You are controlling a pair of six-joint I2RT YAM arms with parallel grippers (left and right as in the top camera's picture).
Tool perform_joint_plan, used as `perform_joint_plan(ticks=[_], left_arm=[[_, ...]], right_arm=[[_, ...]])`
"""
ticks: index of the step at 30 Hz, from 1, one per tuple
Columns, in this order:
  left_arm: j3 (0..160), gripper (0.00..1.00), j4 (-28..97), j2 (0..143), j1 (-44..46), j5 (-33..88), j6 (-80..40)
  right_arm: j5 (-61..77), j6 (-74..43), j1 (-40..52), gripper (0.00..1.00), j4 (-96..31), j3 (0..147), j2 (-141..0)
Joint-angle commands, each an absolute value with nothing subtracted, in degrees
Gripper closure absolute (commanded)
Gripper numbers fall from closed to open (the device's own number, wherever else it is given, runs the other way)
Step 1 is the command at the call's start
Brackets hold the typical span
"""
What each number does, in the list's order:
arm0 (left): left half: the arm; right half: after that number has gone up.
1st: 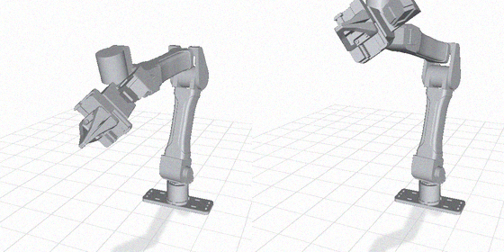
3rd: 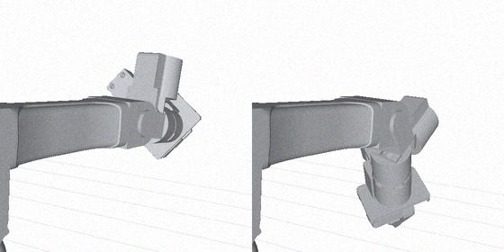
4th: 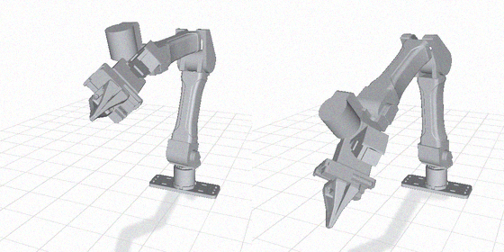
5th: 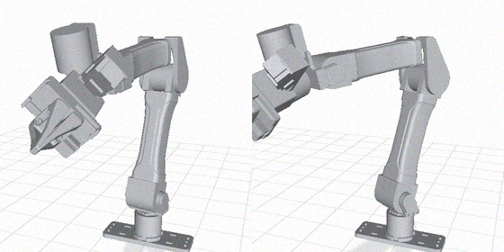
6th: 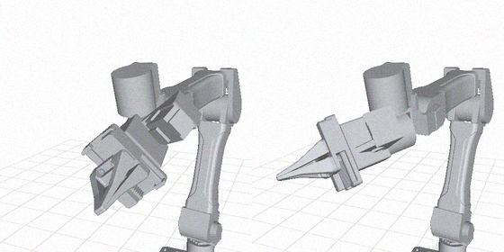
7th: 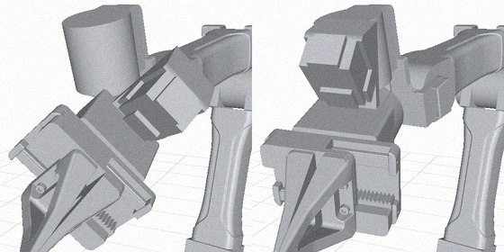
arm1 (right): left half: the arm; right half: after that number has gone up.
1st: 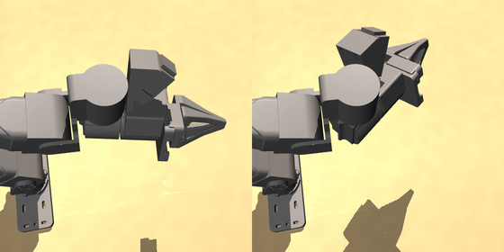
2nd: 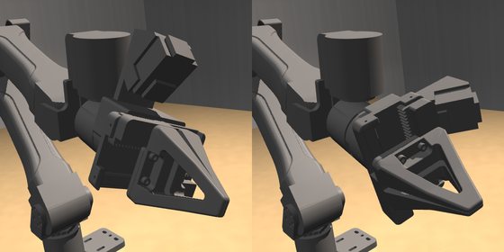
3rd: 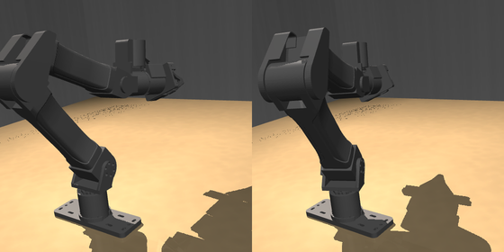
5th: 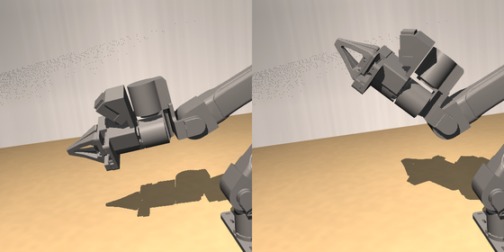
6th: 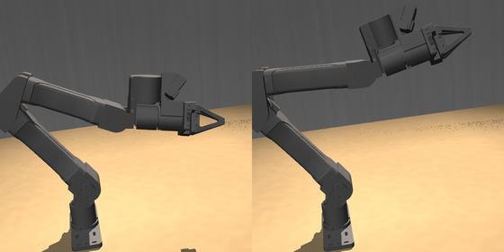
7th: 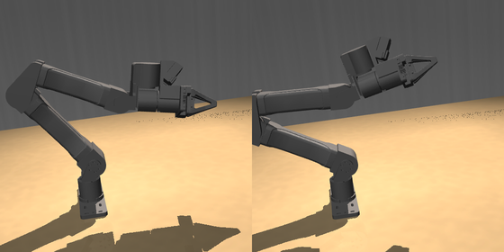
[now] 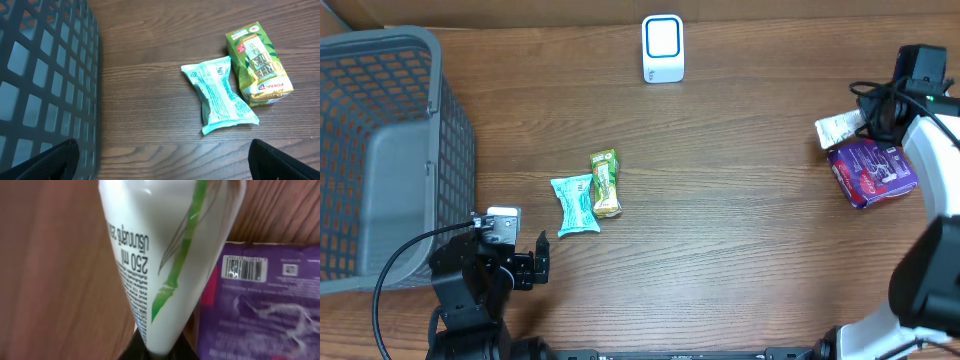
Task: Scan the item barcode
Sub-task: 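Carry the tube to the right edge beside the purple package and release, then move the right gripper to the green tea pouch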
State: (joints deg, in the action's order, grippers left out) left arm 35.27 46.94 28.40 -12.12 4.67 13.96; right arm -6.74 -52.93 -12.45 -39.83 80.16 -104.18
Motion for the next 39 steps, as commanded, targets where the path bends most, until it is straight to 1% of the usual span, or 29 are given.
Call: perform_joint_plan(ticks=[1,4,5,6,7,8,13,15,17,20,23,26,29,33,39], left_arm=[[35.4,0.01,46.7,28.4,-12.4,4.4,15.0],[35.4,0.00,46.7,28.4,-12.4,4.4,15.0],[35.4,0.01,46.7,28.4,-12.4,4.4,15.0],[35.4,0.01,46.7,28.4,-12.4,4.4,15.0],[35.4,0.00,46.7,28.4,-12.4,4.4,15.0],[35.4,0.00,46.7,28.4,-12.4,4.4,15.0],[35.4,0.01,46.7,28.4,-12.4,4.4,15.0],[35.4,0.00,46.7,28.4,-12.4,4.4,15.0],[35.4,0.00,46.7,28.4,-12.4,4.4,15.0],[35.4,0.01,46.7,28.4,-12.4,4.4,15.0],[35.4,0.01,46.7,28.4,-12.4,4.4,15.0],[35.4,0.00,46.7,28.4,-12.4,4.4,15.0],[35.4,0.00,46.7,28.4,-12.4,4.4,15.0],[35.4,0.00,46.7,28.4,-12.4,4.4,15.0],[35.4,0.00,46.7,28.4,-12.4,4.4,15.0]], right_arm=[[-6.9,-52.3,-12.3,0.92,-39.1,80.8,-107.3],[-7.5,-52.3,-12.5,0.92,-40.0,80.8,-108.6],[-7.5,-52.3,-12.6,0.90,-40.8,80.8,-108.7],[-7.4,-52.5,-12.8,0.78,-41.4,80.8,-108.7],[-7.4,-52.5,-13.0,0.63,-41.9,80.8,-108.6],[-7.4,-52.5,-13.4,0.50,-42.6,80.9,-108.6],[-4.4,-51.8,-16.3,0.21,-45.5,81.3,-108.5],[0.0,-48.3,-17.7,0.12,-46.5,82.5,-108.1],[5.3,-44.9,-18.6,0.07,-47.6,84.4,-107.4],[11.2,-39.1,-18.8,0.03,-50.1,88.4,-105.7],[16.4,-32.7,-17.1,0.05,-52.7,92.4,-104.1],[23.4,-25.6,-13.5,0.06,-53.7,94.2,-103.1],[28.5,-20.2,-7.7,0.06,-54.9,94.1,-103.1],[28.1,-16.1,1.9,0.06,-57.3,93.6,-103.7],[26.7,-15.6,15.0,0.05,-56.6,89.7,-104.6]])
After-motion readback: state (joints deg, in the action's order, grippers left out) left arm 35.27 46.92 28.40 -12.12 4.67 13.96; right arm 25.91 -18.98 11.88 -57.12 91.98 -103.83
